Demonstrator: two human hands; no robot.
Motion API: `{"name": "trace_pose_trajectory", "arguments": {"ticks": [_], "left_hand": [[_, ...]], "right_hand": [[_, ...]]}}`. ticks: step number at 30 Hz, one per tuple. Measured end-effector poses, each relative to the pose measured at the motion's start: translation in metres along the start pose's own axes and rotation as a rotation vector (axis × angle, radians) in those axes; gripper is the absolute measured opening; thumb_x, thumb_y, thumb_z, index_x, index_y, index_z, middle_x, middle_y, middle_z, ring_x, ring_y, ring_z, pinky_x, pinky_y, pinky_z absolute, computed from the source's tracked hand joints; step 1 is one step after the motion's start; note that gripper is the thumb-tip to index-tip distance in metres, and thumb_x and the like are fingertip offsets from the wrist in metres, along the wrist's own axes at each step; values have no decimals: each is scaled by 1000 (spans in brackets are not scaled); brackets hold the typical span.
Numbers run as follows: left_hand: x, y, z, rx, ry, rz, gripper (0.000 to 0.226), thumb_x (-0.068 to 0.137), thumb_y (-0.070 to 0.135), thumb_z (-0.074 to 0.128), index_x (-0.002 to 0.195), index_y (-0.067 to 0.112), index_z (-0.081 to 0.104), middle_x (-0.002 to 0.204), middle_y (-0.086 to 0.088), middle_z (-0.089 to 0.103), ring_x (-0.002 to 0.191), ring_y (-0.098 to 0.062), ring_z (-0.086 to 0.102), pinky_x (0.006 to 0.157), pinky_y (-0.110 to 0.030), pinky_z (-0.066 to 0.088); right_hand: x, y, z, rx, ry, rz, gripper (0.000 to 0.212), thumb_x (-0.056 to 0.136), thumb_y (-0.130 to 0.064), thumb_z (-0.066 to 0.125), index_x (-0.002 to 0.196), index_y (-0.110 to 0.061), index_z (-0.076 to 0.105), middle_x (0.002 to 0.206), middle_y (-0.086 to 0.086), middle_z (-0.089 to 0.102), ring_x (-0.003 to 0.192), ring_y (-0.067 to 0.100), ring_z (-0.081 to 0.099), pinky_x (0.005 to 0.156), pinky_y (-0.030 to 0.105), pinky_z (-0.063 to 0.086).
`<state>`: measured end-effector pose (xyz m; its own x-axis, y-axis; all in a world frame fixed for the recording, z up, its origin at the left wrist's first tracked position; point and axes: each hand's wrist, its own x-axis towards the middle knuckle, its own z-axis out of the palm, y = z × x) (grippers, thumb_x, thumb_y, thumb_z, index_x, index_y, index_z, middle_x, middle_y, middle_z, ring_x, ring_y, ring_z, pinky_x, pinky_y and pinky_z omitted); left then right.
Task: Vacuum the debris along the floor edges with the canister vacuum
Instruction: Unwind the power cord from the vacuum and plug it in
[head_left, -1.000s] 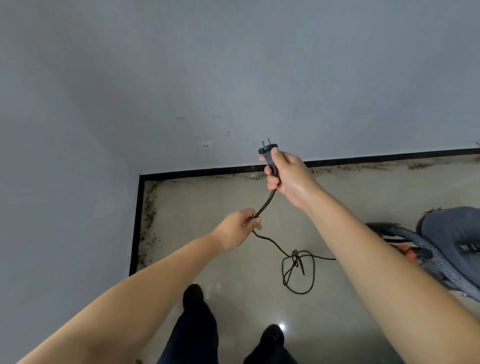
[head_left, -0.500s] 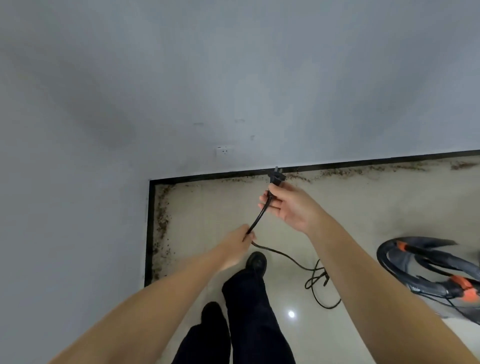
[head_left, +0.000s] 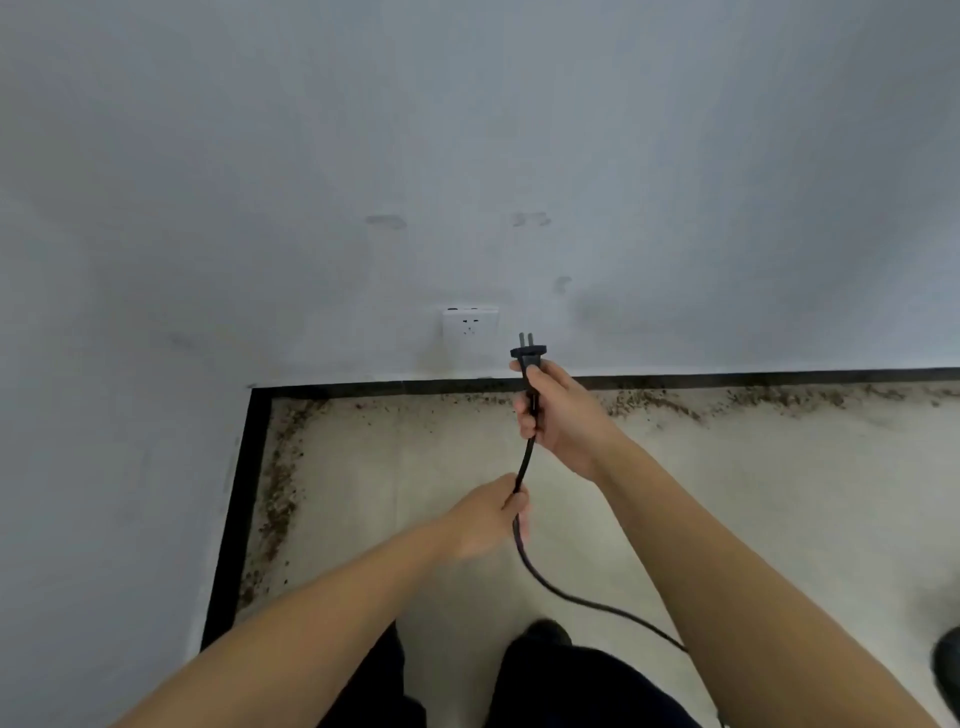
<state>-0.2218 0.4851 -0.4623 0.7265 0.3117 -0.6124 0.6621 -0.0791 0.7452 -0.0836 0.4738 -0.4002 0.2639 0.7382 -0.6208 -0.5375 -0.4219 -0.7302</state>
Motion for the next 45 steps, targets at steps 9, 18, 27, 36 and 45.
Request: {"name": "trace_pose_trajectory", "arguments": {"ticks": [9, 18, 27, 36, 45], "left_hand": [[154, -146, -23, -55, 73, 78, 29, 102, 13, 28, 79, 21, 44, 69, 2, 60, 71, -14, 58, 91, -37, 49], [157, -153, -19, -112, 7, 172, 29, 102, 18, 31, 81, 19, 51, 87, 4, 65, 85, -10, 60, 84, -26, 46], [171, -139, -121, 772, 1057, 535, 57, 82, 1, 59, 137, 5, 45, 144, -13, 43, 135, -31, 39, 113, -42, 22], [214, -131, -177, 1470, 1332, 525, 115, 58, 49, 80, 147, 14, 14, 156, -5, 20, 147, -22, 6, 105, -61, 20], [234, -141, -191, 1581, 1499, 609, 86, 81, 49, 55, 148, 17, 12, 153, -8, -31, 142, -22, -27, 111, -52, -15]], "right_hand": [[177, 109, -17, -185, 15, -224, 22, 100, -25, 41, 90, -14, 56, 51, -5, 50, 43, 10, 41, 48, 22, 32], [199, 121, 0, -26, 116, -254, 22, 102, -25, 38, 88, -12, 48, 39, -11, 23, 32, 4, 17, 31, 16, 15], [219, 96, 3, -163, 143, -352, 19, 100, -22, 41, 85, -12, 48, 54, -1, 36, 34, 6, 24, 32, 16, 17], [237, 100, 8, -123, 136, -407, 24, 102, -27, 38, 84, -13, 46, 39, -13, 25, 32, 4, 19, 32, 16, 16], [238, 79, 17, 82, 121, -274, 26, 102, -24, 41, 81, -9, 48, 38, -11, 25, 29, 3, 20, 28, 14, 16]]}}
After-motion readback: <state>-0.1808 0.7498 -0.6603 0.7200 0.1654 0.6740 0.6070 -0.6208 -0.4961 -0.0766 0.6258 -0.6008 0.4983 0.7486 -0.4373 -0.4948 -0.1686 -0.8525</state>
